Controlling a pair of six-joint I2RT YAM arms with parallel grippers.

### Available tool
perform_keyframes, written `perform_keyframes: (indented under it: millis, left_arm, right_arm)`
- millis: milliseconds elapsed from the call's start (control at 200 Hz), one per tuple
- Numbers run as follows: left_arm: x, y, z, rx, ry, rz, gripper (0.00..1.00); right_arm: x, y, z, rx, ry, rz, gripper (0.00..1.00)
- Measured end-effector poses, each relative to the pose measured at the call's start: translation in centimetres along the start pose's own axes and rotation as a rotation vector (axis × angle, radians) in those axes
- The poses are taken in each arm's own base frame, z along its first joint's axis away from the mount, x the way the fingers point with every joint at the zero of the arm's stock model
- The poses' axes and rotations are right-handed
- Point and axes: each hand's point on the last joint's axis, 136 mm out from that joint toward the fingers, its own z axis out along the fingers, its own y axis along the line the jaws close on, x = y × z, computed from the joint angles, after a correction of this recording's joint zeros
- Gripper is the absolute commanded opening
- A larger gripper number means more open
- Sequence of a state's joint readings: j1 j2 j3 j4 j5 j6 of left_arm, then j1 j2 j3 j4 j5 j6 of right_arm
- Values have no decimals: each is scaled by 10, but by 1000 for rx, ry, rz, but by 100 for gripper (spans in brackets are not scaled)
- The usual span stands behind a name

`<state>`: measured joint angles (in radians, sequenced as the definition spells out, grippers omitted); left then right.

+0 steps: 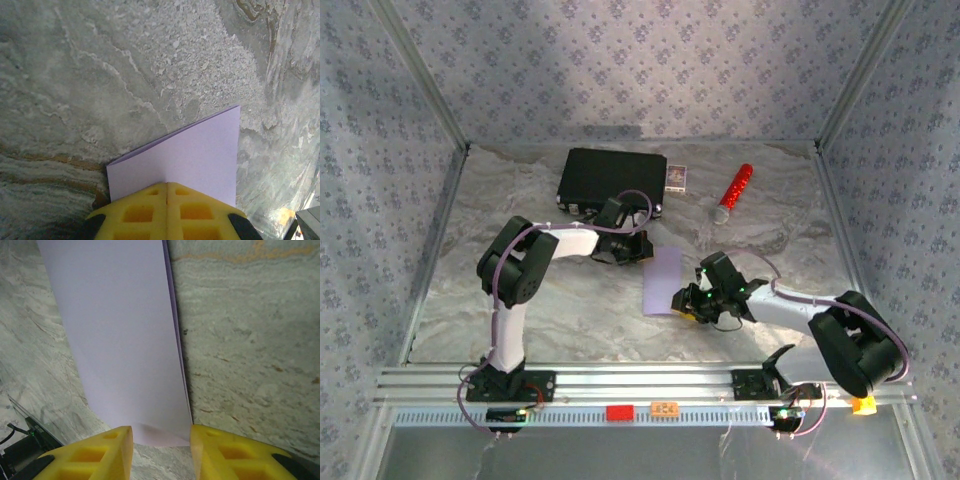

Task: Fold a paper plane with a square sheet of paper (pick it up from the middle)
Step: Fold the triangle a second time at the center of the table.

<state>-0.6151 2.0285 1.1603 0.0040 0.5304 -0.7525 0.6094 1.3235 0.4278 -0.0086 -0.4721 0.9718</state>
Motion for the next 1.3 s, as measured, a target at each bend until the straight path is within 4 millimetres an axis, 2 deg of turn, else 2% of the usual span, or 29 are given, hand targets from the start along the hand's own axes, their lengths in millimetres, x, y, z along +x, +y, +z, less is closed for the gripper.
perform_keyframes:
  millis: [165, 994, 1304]
  left_arm:
    - [1, 0, -1, 0, 0, -1, 4]
    - [1, 0, 0, -3, -1, -7, 4]
    - [1, 0, 0, -3, -1, -7, 4]
  right_arm:
    - [-2, 3, 0, -5, -2, 3, 38]
    - [-25, 58, -19, -122, -87, -112, 45]
    - [-35, 54, -13, -108, -87, -108, 47]
